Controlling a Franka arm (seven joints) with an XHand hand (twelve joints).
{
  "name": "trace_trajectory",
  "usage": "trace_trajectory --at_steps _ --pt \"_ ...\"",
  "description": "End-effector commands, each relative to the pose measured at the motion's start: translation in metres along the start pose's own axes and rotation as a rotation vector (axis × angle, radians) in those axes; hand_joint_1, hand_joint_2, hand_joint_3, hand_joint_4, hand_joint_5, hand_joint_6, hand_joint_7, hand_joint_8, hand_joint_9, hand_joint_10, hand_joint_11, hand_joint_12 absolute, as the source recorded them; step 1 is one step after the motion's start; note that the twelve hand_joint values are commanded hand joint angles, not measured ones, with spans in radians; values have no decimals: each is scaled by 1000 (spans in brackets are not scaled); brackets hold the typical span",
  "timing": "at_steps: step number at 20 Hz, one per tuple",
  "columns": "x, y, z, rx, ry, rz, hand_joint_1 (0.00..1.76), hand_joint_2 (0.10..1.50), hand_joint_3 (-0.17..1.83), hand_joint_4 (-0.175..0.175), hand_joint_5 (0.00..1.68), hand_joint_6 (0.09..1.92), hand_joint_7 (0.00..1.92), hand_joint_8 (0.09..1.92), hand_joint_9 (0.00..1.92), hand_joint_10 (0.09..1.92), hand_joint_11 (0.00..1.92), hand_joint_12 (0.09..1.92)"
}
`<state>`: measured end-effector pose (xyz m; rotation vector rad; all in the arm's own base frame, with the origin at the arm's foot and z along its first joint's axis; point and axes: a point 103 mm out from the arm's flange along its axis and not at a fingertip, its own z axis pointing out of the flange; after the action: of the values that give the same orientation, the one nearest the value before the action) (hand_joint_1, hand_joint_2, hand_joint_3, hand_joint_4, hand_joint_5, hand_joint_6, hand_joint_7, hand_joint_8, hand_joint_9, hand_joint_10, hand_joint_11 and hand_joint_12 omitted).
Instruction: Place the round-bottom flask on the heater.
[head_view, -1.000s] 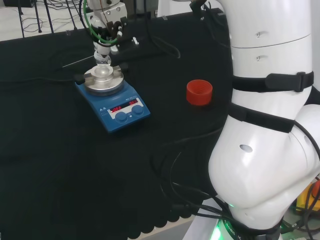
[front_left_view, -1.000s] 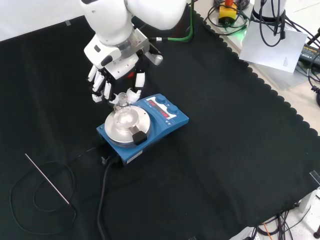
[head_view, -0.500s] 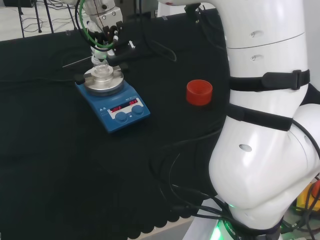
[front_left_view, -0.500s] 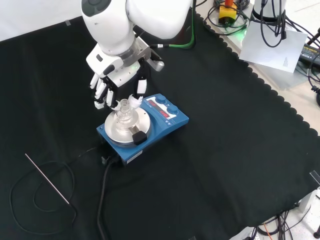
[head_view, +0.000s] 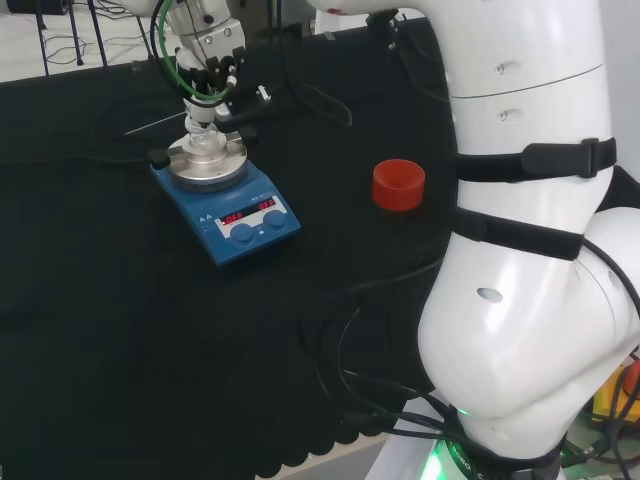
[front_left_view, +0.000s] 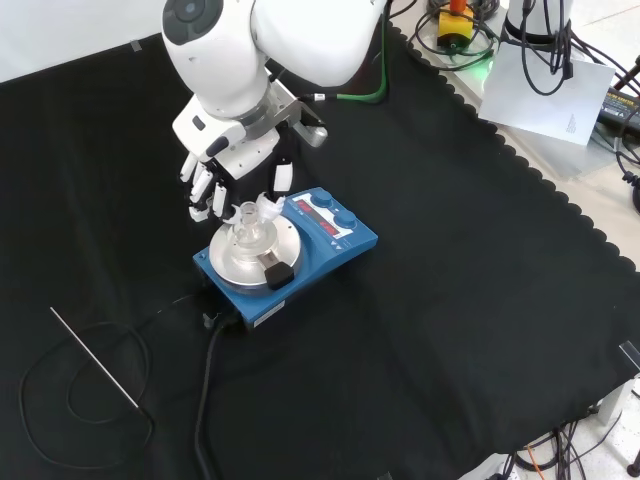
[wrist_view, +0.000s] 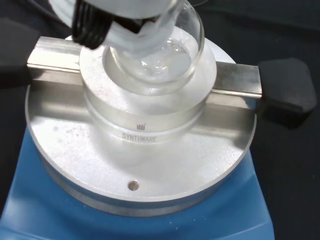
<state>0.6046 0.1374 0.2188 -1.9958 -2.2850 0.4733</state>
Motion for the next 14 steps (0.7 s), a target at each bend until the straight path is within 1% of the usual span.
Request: trace_trajectory --at_steps 1,3,6,8,9,10,11,12,14 --pt "-6 2 3 9 35 -2 1076 702 730 175 1098 1010 538 608 832 488 620 1187" --pt "-7 2 4 19 43 4 1068 733 678 175 1081 1010 515 610 805 496 571 1217" --pt "-10 1 3 29 46 13 1049 834 494 175 1048 989 465 629 741 545 499 1265" --pt "-12 1 -1 38 34 13 1039 902 366 175 1033 975 440 645 703 587 469 1280" --pt "-13 1 -1 32 40 11 1005 864 381 98 995 941 434 644 690 599 462 1277" --pt "-14 0 -1 27 43 10 978 803 452 27 964 917 432 643 681 607 456 1278" --pt "-13 0 -1 24 46 10 962 748 533 -20 944 903 432 644 676 612 452 1279" --pt "-13 -1 -1 27 47 8 953 711 587 -46 930 895 432 645 672 615 449 1279" --pt "-14 -1 -2 33 50 8 942 665 650 -59 907 890 432 648 666 619 441 1283"
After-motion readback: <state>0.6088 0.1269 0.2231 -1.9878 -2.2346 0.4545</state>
